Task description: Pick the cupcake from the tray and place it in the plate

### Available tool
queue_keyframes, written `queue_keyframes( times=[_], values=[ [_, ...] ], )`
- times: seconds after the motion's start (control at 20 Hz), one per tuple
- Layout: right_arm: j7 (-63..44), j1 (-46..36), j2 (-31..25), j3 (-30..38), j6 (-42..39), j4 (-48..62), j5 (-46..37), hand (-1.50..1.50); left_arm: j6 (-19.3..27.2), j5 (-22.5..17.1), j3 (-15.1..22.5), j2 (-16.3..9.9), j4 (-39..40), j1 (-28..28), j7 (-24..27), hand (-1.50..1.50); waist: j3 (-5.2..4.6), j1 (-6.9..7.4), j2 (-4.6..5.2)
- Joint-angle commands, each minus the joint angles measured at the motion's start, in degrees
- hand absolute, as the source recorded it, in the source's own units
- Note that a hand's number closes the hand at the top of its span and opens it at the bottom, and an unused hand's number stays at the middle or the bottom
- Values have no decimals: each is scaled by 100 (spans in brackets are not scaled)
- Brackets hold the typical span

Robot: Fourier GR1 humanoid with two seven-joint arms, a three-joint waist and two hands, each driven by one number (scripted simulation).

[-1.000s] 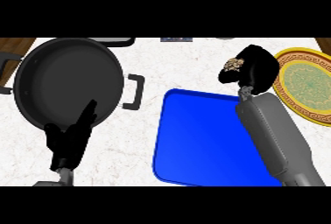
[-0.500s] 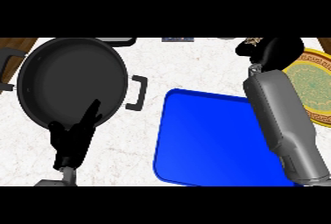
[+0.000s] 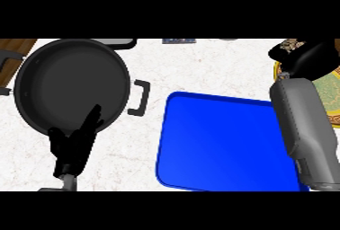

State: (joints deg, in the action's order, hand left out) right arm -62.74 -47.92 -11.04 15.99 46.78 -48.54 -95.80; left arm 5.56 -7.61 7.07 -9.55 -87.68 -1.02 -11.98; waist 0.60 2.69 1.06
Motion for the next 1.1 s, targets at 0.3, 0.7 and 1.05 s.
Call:
queue_keyframes(
  times=[0.3, 0.7, 1.05],
  values=[
    [-275, 388, -637, 1392, 1733, 767, -206, 150, 17, 18, 200, 289, 273, 7, -165, 0, -44, -108, 17],
    [591, 207, -1296, 1758, 2477, 1929, 542, 150, -131, -11, 6, 150, 405, 138, -142, 0, -42, -79, -3],
    [1232, 201, -1516, 2269, 1096, 2870, 1975, -150, -164, -117, -21, 193, 298, 19, -236, 0, -17, -65, 21]
  ],
)
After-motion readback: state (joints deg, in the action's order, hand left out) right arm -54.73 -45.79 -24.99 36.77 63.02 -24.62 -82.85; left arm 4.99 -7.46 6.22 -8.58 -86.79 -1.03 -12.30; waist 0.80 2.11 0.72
